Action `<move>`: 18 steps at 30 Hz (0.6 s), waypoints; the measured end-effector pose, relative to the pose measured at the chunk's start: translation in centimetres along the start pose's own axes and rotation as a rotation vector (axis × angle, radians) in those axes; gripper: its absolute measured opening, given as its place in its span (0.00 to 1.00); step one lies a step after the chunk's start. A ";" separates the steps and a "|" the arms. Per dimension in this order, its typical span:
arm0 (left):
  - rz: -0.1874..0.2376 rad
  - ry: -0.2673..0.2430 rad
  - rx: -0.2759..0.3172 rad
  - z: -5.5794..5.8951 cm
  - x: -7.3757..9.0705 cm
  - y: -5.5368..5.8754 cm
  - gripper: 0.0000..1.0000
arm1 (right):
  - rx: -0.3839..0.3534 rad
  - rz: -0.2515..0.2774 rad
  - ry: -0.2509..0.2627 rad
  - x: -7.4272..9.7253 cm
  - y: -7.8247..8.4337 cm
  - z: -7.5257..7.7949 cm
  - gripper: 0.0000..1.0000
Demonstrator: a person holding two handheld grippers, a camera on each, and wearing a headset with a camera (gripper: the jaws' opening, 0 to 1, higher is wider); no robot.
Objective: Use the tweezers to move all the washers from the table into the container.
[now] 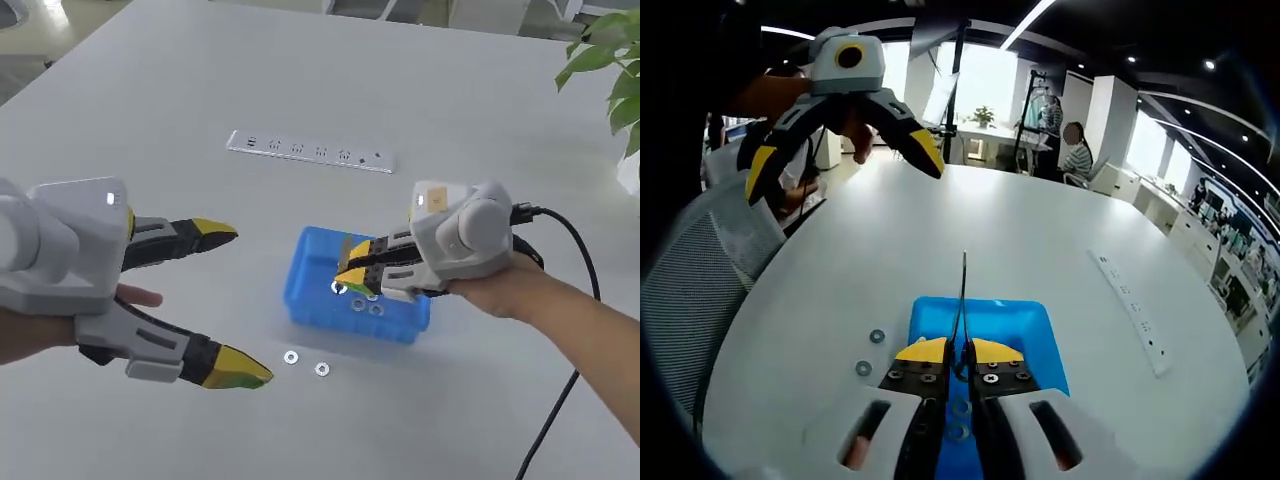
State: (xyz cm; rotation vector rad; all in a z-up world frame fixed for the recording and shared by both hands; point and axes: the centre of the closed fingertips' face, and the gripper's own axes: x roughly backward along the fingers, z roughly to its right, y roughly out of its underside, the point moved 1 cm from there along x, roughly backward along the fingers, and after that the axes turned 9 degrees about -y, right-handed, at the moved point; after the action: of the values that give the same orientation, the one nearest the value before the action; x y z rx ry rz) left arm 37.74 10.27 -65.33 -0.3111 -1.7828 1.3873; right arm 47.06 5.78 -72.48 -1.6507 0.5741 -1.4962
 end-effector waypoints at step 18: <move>-0.001 0.023 -0.044 -1.6 -3.1 -0.9 0.95 | -0.026 -0.017 -0.033 -1.5 2.1 0.3 0.07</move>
State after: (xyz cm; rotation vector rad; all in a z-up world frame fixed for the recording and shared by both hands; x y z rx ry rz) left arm 41.07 9.07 -65.82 -0.3484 -1.7966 1.3397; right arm 47.48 5.80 -75.04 -1.7010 0.5655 -1.4769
